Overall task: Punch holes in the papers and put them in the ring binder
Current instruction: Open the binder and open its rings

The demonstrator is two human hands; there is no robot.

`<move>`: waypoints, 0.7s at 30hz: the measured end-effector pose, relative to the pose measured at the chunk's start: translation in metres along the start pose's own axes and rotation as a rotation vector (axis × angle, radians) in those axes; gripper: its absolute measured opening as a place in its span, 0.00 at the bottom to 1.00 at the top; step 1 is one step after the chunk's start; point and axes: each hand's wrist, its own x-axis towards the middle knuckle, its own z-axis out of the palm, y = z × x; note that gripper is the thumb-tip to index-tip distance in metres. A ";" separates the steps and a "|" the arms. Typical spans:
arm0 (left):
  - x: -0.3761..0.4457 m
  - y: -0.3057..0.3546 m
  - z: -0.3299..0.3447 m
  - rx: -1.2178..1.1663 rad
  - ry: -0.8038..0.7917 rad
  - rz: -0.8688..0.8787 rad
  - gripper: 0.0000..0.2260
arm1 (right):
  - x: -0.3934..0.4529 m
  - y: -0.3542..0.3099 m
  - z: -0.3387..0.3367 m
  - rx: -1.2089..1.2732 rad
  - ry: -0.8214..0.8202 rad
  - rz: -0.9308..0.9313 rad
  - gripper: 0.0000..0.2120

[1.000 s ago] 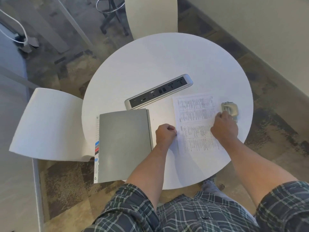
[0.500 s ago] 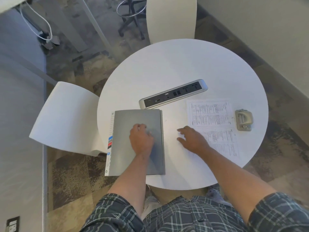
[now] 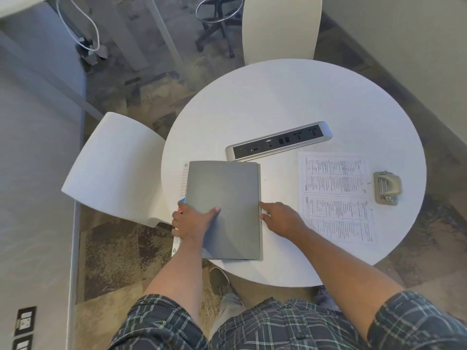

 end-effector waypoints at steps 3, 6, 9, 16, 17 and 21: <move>-0.005 0.000 0.002 -0.015 -0.008 0.034 0.59 | 0.003 0.002 0.001 0.207 0.057 0.075 0.22; -0.010 0.001 0.004 -0.018 -0.024 0.065 0.59 | 0.006 0.005 -0.005 0.425 0.120 0.173 0.22; -0.017 0.006 0.006 -0.018 -0.033 0.082 0.58 | 0.010 0.014 -0.012 0.556 0.118 0.259 0.23; -0.032 0.017 0.010 -0.004 -0.037 0.152 0.50 | 0.008 0.030 -0.019 0.675 0.179 0.317 0.21; -0.033 0.018 0.011 -0.013 -0.032 0.168 0.48 | 0.008 0.033 -0.020 0.687 0.202 0.326 0.21; -0.040 0.020 0.016 -0.109 -0.049 0.250 0.40 | 0.006 0.041 -0.031 0.590 0.341 0.377 0.21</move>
